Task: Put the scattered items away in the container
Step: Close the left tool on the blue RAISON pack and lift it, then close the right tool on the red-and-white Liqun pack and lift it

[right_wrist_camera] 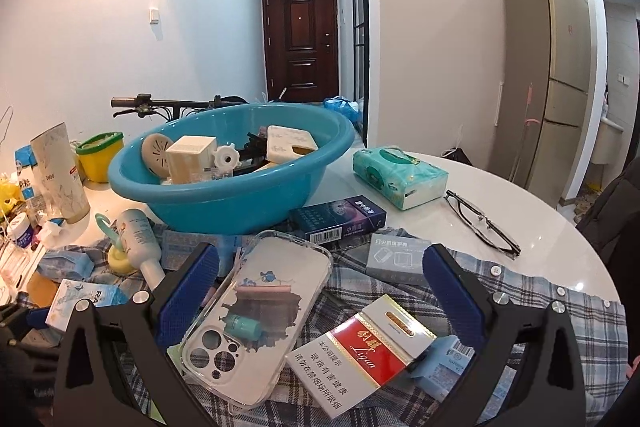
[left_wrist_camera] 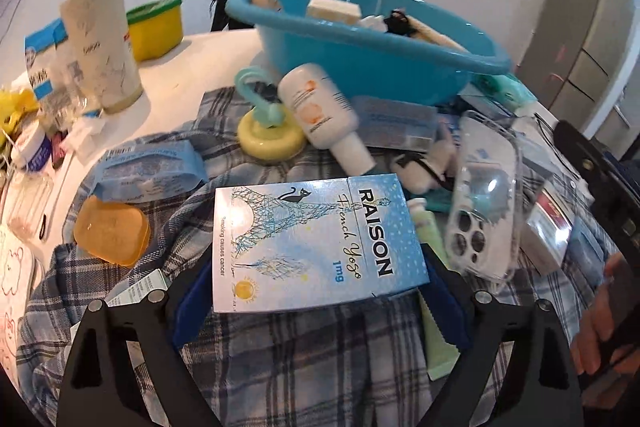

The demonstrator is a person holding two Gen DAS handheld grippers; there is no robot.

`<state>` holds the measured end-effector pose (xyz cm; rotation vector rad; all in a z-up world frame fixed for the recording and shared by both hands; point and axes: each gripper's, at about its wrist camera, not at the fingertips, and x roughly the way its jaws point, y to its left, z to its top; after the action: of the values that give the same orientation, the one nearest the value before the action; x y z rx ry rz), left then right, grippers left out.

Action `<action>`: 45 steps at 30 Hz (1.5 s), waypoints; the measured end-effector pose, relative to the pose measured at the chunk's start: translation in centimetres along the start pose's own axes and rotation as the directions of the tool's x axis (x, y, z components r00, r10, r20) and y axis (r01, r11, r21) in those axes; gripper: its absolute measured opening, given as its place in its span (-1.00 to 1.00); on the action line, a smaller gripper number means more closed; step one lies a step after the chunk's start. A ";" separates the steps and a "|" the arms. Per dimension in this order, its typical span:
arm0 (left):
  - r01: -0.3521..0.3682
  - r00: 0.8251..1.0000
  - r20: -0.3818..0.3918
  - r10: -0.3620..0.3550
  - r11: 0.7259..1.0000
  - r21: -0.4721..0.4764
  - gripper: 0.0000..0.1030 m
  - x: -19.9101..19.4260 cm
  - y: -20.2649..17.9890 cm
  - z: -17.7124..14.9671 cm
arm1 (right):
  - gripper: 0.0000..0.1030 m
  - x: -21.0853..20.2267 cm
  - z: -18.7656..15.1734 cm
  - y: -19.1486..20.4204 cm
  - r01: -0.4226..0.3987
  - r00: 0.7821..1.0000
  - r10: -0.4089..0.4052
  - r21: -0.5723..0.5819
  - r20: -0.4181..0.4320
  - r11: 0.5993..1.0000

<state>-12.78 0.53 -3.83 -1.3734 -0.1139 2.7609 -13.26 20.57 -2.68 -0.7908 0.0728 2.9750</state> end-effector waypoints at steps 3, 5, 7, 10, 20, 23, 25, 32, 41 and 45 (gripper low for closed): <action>0.016 1.000 0.016 -0.017 1.000 0.011 0.81 -0.5 -0.3 -0.2 | 0.97 0.3 0.0 -0.4 -0.007 1.000 0.007 0.019 -0.018 1.000; 0.028 1.000 -0.014 -0.028 0.999 0.029 0.81 -0.5 -0.4 -0.5 | 0.97 0.4 0.0 -0.8 -0.002 1.000 0.002 0.032 -0.019 0.999; 0.034 0.998 -0.055 -0.031 0.998 0.046 0.81 -0.2 -0.3 -0.9 | 0.97 0.5 0.1 -1.0 -0.017 0.999 0.019 0.037 -0.038 0.999; 0.061 0.992 -0.115 -0.054 0.996 0.066 0.82 0.3 0.1 -1.9 | 0.97 0.3 0.0 -1.6 -0.079 0.990 0.084 0.044 -0.110 0.996; 0.008 0.993 -0.115 0.000 0.997 0.072 0.93 0.9 -0.4 -3.8 | 0.97 -3.2 -2.7 -4.0 -0.116 0.966 0.136 0.098 -0.222 0.988; 0.012 0.996 -0.091 -0.013 1.000 -0.018 0.93 0.9 0.2 -3.3 | 0.97 -4.0 -3.3 -4.1 -0.106 0.964 0.129 0.110 -0.231 0.988; 0.014 0.996 -0.084 -0.018 0.998 -0.058 0.93 0.9 0.5 -3.1 | 0.97 -4.4 -3.7 -4.2 -0.089 0.966 0.111 0.103 -0.233 0.991; -0.050 0.995 -0.084 0.047 0.998 -0.033 0.79 0.9 0.5 -3.3 | 0.97 -4.9 -4.8 -4.0 -0.025 0.971 0.036 0.049 -0.238 0.998; 0.001 0.999 -0.040 -0.005 0.997 -0.076 0.75 -1.3 1.6 -2.6 | 0.97 -3.9 -4.3 -3.9 -0.055 0.963 0.056 0.012 -0.264 0.998; 0.003 1.000 0.001 -0.003 0.998 -0.057 0.75 -3.0 1.3 -1.6 | 0.97 -3.0 -3.7 -3.9 -0.089 0.955 0.078 -0.024 -0.286 0.996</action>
<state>-9.68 -0.95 -2.52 -1.3830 -0.1960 2.7767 -8.52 24.08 -4.51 -1.2471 0.0662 2.9224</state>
